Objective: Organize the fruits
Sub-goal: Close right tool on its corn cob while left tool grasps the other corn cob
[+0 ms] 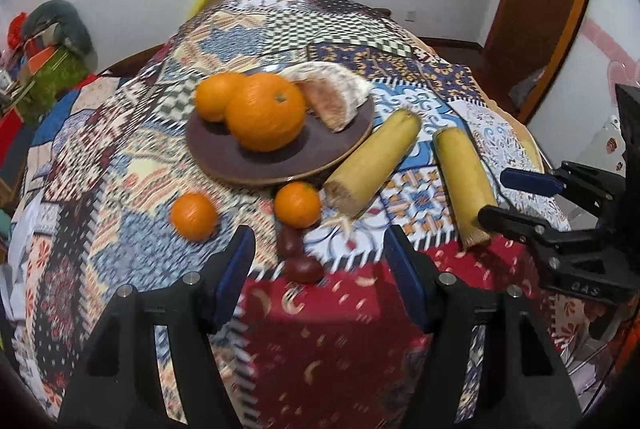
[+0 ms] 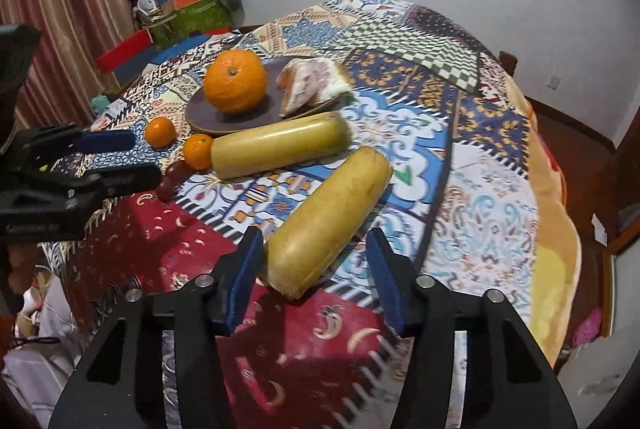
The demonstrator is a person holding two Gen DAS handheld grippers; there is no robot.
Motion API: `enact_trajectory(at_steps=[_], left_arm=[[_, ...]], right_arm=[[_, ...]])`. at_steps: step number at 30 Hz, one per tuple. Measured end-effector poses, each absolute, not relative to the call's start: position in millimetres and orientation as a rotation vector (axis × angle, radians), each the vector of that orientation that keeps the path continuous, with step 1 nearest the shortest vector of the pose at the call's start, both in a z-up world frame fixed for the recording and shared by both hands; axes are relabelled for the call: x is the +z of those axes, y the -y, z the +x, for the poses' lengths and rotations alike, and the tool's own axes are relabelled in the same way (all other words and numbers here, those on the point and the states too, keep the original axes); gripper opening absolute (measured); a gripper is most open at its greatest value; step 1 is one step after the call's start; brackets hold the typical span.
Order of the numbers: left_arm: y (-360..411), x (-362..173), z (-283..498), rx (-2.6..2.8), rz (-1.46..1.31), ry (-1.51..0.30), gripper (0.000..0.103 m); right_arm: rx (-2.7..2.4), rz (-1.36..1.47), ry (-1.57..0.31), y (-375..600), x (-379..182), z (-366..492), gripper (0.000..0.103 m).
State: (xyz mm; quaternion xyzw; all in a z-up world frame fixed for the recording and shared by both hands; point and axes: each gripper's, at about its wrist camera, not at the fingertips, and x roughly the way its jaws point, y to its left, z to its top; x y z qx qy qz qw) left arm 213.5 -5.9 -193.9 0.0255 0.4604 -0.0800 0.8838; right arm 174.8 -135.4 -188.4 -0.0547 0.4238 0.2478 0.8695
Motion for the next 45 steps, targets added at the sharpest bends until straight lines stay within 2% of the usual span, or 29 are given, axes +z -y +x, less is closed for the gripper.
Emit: enact_trajectory(at_steps=[3,7,13,20,24,27,34,41,45], left_arm=[[13,-196,226,-0.178,0.056,-0.964,0.066],[21,-197,246,-0.195,0.073,-0.971,0.059],[30,-202,263,-0.208,0.104,-0.983,0.059],[35,-215,277,-0.204,0.123,-1.029,0.059],[39,-218,280,-0.207,0.129,-1.04,0.056],[44,-216,279,-0.235,0.122,-1.043,0.043],[51,-209,265,-0.302,0.117,-1.052,0.043],[59,-216,272,-0.254,0.185,-1.062,0.043],[56,-220,280,-0.258,0.183,-1.081,0.043]], right_arm=[[0.512,-0.075,-0.896,142,-191,182,0.049],[0.533,-0.02,-0.922,139,-198,191,0.049],[0.542,-0.026,-0.926,126,-208,200,0.056],[0.546,0.026,-0.931,134,-213,206,0.056],[0.534,0.005,-0.917,133,-210,204,0.055],[0.528,-0.012,-0.912,136,-207,201,0.05],[0.496,-0.038,-0.887,153,-197,193,0.038],[0.498,-0.004,-0.908,154,-199,196,0.039],[0.507,0.009,-0.92,152,-204,199,0.043]])
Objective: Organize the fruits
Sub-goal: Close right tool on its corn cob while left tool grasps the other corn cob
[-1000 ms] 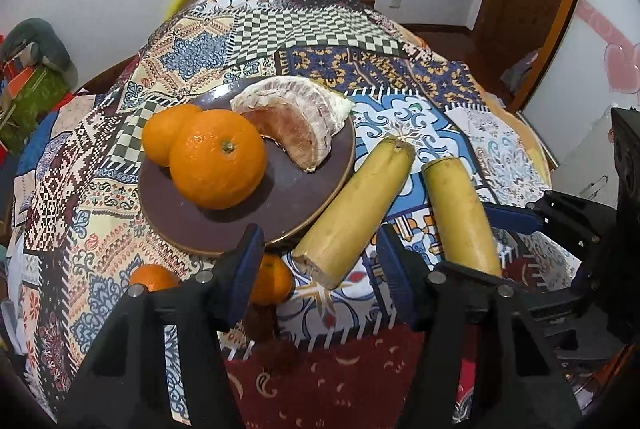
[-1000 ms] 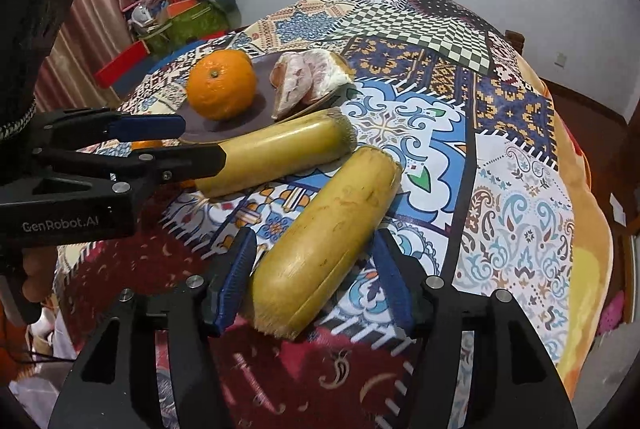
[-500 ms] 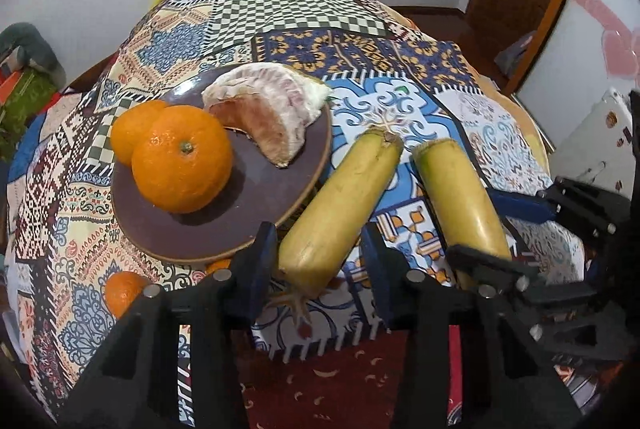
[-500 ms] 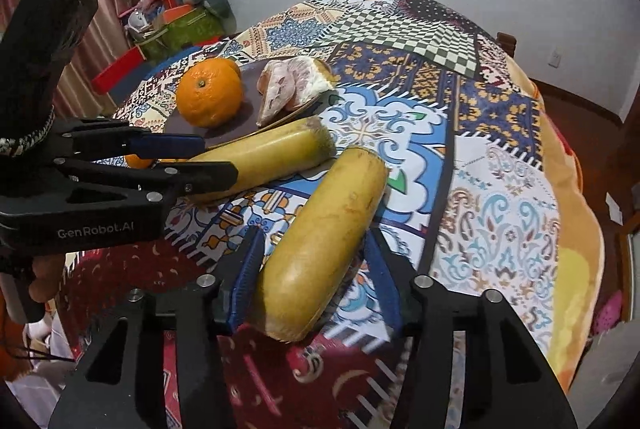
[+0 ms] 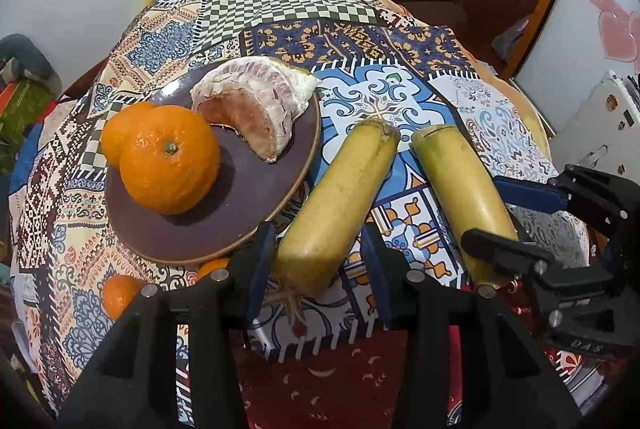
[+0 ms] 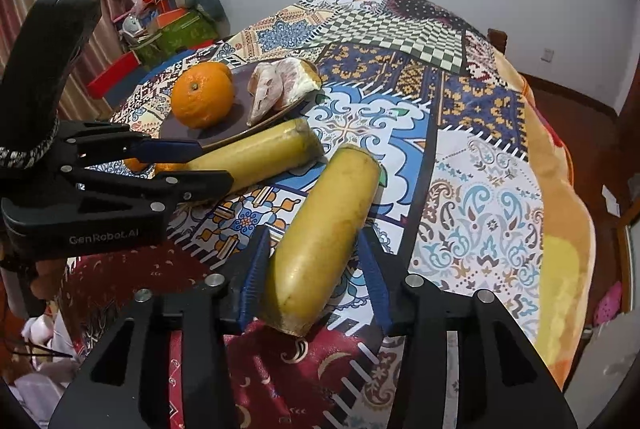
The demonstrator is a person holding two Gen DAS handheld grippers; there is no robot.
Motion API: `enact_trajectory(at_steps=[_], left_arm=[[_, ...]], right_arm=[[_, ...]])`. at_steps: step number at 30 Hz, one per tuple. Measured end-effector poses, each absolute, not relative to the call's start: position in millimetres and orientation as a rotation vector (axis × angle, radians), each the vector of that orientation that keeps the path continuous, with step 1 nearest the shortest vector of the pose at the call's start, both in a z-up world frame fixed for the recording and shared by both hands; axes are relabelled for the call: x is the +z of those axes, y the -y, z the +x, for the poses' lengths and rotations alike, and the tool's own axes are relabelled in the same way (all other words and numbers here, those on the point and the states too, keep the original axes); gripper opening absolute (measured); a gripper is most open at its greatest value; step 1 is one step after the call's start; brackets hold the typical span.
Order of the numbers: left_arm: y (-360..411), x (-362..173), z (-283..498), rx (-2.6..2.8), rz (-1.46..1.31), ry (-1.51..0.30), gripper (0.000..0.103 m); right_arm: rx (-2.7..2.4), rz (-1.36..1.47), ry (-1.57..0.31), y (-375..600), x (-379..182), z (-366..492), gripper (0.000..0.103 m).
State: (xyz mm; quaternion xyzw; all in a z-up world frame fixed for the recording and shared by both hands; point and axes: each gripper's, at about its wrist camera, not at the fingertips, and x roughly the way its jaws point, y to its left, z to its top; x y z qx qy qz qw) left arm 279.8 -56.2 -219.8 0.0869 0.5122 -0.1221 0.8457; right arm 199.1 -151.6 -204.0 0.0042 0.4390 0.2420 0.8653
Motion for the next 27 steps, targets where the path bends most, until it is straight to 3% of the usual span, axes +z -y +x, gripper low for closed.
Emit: enact_trajectory(at_steps=[9,18,22,27], left_arm=[[59,-225,287,-0.284,0.189,-1.11,0.044],[60,-217,278,-0.337,0.152,-1.112,0.044],[68,-227,277,-0.283,0.24,-1.111,0.044],[55,-236,288,-0.288,0.121,-1.159,0.044]], right_arm=[[0.527,0.026,-0.939,141,-213,203,0.049],[0.52,0.011,-0.939,155,-208,193,0.039],[0.509,0.004,-0.94,157,-208,191,0.039],[0.513,0.028,-0.949,155,-212,193,0.039]])
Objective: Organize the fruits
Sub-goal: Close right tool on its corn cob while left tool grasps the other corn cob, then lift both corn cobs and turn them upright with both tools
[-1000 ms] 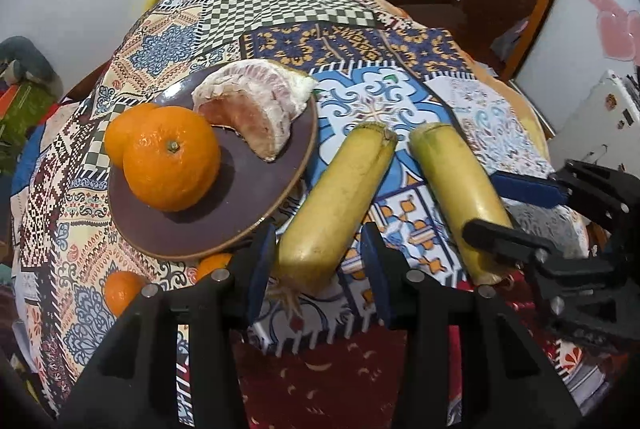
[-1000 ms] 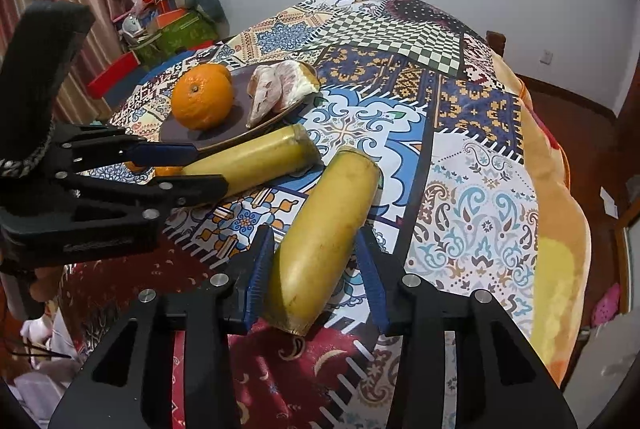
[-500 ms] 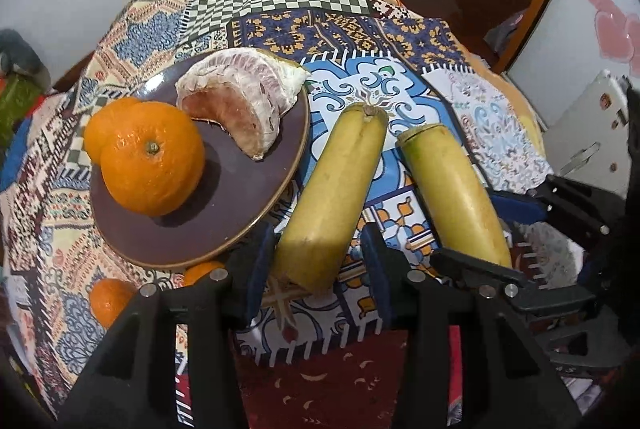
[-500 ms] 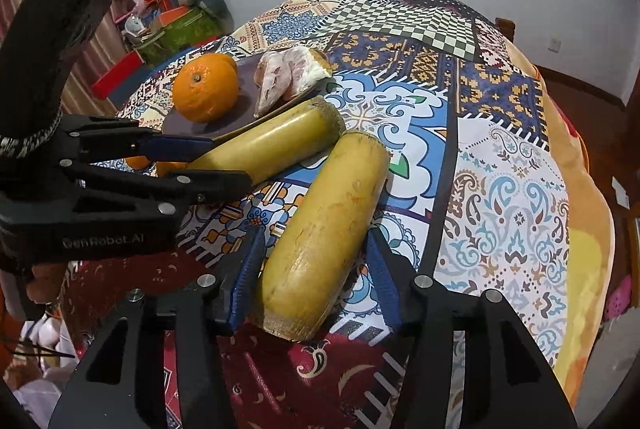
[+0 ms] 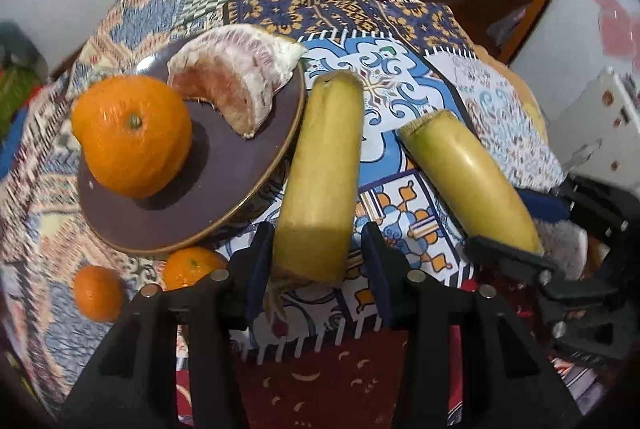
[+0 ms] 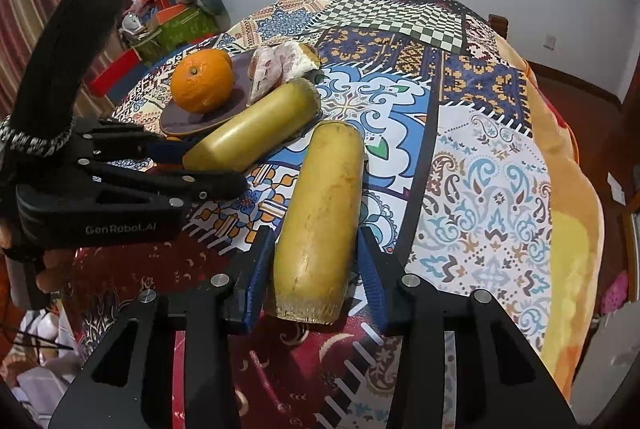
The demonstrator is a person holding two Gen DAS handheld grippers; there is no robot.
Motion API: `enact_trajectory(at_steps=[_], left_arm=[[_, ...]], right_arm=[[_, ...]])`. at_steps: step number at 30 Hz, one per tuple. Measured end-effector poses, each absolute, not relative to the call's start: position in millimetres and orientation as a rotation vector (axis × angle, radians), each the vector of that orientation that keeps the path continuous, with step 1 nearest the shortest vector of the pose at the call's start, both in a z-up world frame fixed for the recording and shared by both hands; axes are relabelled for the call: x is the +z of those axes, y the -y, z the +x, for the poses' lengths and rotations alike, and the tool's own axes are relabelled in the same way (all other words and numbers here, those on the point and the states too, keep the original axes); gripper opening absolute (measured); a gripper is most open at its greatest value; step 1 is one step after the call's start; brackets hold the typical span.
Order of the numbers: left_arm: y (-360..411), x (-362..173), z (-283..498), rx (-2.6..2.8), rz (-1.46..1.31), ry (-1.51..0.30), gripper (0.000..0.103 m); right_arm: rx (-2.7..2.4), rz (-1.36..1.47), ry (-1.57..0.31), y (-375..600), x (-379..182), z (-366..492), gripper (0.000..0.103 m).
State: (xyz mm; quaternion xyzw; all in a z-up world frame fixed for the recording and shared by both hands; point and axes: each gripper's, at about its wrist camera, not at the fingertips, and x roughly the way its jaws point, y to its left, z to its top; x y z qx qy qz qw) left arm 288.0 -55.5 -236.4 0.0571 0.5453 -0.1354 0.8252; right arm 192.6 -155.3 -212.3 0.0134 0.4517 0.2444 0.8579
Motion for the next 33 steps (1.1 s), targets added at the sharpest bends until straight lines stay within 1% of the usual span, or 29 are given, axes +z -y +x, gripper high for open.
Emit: enact_trajectory(at_steps=[2,6,10,16,19,21,23,25,27,33], left_arm=[[53,-236,287,-0.28,0.107,-1.149,0.039],[52,-232,275,-0.297,0.095,-1.132,0.037],[49,-228,253,-0.297,0.105,-1.124,0.036],[38,-221,212,-0.308,0.07,-1.148,0.035],[38,-220,204,-0.306,0.081,-1.158,0.035],[39,-219,202,-0.308,0.09,-1.16,0.035],[39,-217,203,-0.309,0.096,-1.158,0.037],[39,-215,207,-0.324,0.079,-1.155,0.041],[39,-215,213,-0.33,0.067,-1.156,0.043],[45,-221,234,-0.331,0.074,-1.168,0.043]], right_arm=[[0.508,0.029,-0.947,154,-212,192,0.038],[0.505,0.035,-0.952,158,-211,190,0.037],[0.5,0.029,-0.956,164,-209,181,0.035],[0.498,-0.019,-0.964,169,-206,164,0.035],[0.496,-0.035,-0.971,171,-206,159,0.035],[0.494,-0.021,-0.982,172,-206,161,0.035],[0.502,0.022,-0.997,175,-207,164,0.037],[0.519,0.063,-1.013,176,-209,168,0.044],[0.516,0.075,-1.018,176,-210,171,0.045],[0.504,0.054,-1.016,171,-212,183,0.045]])
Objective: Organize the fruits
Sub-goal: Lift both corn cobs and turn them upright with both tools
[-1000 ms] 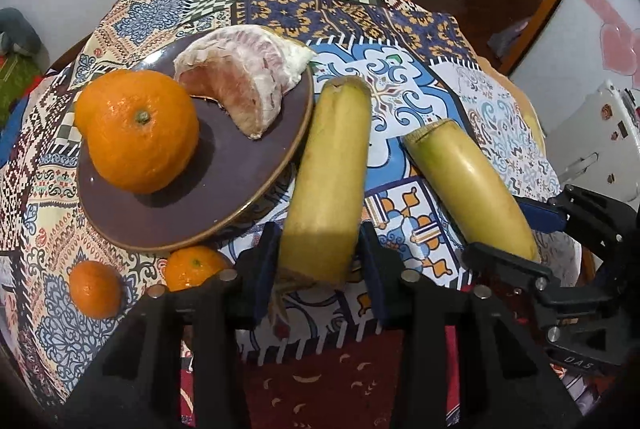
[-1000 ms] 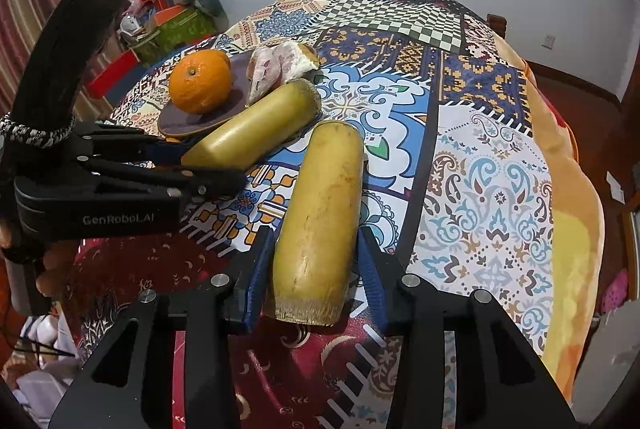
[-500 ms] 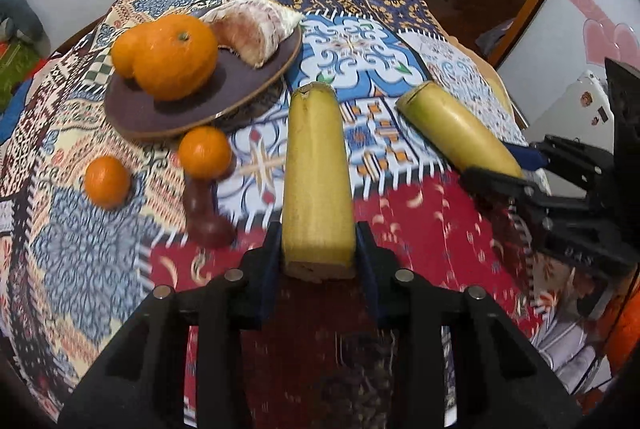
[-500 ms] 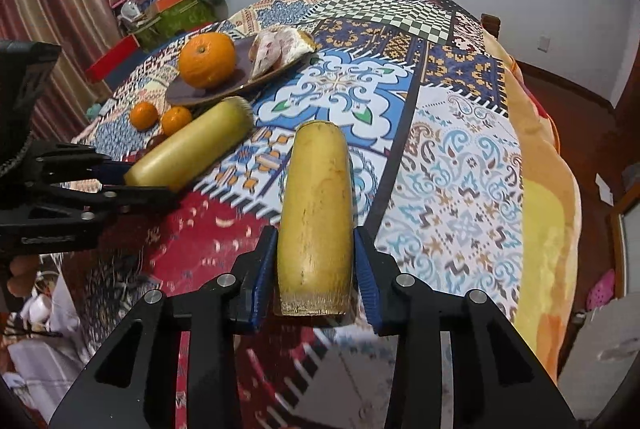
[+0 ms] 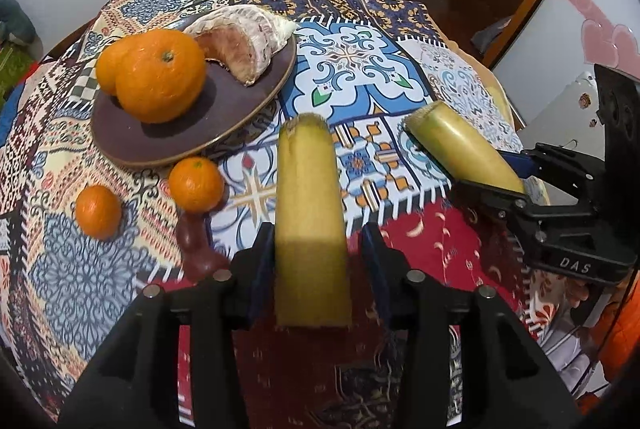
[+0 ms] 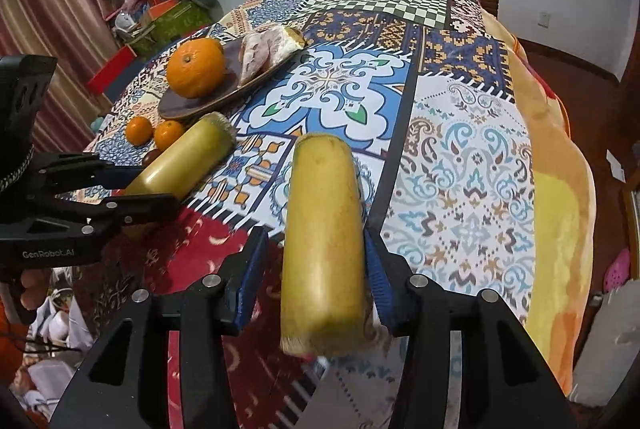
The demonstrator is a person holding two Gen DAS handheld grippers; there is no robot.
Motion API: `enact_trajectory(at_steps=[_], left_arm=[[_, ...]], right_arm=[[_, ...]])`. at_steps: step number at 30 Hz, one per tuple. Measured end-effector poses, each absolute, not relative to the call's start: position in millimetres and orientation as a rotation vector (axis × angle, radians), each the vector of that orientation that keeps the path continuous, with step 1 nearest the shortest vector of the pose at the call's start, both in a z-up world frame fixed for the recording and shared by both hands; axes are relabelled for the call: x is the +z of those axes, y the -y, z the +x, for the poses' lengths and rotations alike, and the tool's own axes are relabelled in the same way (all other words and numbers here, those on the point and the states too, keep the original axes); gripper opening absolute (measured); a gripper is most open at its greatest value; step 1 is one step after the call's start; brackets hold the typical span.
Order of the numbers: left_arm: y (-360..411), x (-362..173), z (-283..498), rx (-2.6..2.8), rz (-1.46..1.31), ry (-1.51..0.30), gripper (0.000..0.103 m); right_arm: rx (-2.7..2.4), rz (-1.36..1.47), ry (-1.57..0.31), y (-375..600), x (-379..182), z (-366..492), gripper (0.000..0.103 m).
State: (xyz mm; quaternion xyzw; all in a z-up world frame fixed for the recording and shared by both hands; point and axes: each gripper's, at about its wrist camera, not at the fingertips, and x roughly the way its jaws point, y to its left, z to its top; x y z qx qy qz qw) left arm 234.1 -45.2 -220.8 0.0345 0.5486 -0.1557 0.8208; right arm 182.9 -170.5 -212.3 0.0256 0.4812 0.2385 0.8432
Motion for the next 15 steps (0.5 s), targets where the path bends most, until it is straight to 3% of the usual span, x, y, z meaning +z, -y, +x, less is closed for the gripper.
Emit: enact_trajectory(at_steps=[5,7,10,13,15], left_arm=[[47,-227,249,-0.337,0.069,-1.173,0.043],[47,-228,254,-0.337,0.067,-1.166,0.043],[46,-230,260,-0.336,0.051,-1.159,0.043],[47,-229,262,-0.324,0.056,-1.141,0.034],[46,-228,259,-0.327,0.054,-1.132,0.034]], right_arm=[[0.496,0.028,-1.008,168,-216,191,0.044],[0.482,0.04,-0.997,169,-217,192,0.036],[0.483,0.06,-0.99,171,-217,193,0.035],[0.484,0.057,-0.986,171,-216,194,0.035],[0.485,0.053,-0.982,170,-215,194,0.035]])
